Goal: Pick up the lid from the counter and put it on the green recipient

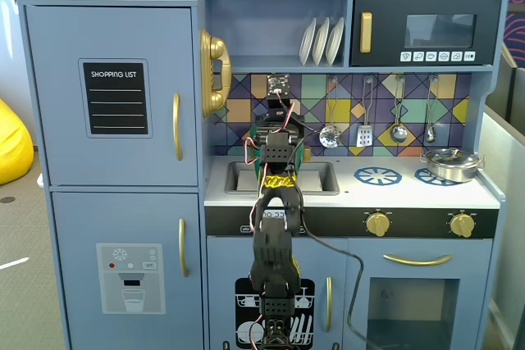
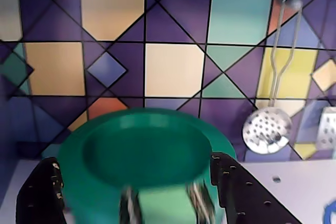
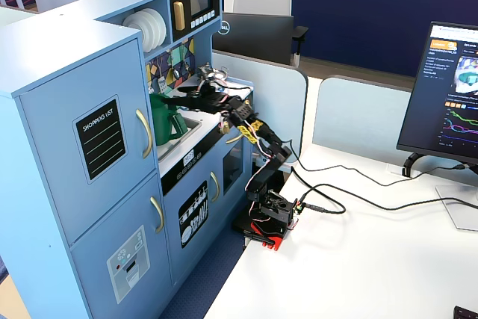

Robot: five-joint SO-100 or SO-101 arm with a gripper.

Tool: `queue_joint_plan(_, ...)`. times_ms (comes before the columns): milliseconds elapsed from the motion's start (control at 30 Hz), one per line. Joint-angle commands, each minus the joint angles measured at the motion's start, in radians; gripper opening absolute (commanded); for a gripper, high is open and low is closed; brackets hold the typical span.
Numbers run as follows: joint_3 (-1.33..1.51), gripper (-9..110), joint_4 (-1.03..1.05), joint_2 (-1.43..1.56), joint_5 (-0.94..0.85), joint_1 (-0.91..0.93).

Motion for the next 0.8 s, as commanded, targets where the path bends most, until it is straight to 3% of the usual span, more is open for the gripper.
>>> queue_joint_plan(0,0.097,30,0.091,0.215,-0.006,-0.017)
queue_joint_plan(333,0.699,24,0.344,0.641,0.037,-0.012)
queue_joint_plan(600,1.282,0,0.314,0.804,0.109,0.006)
queue_joint_plan(767,1.447,0,0.468,0.91,0.186,-0.072)
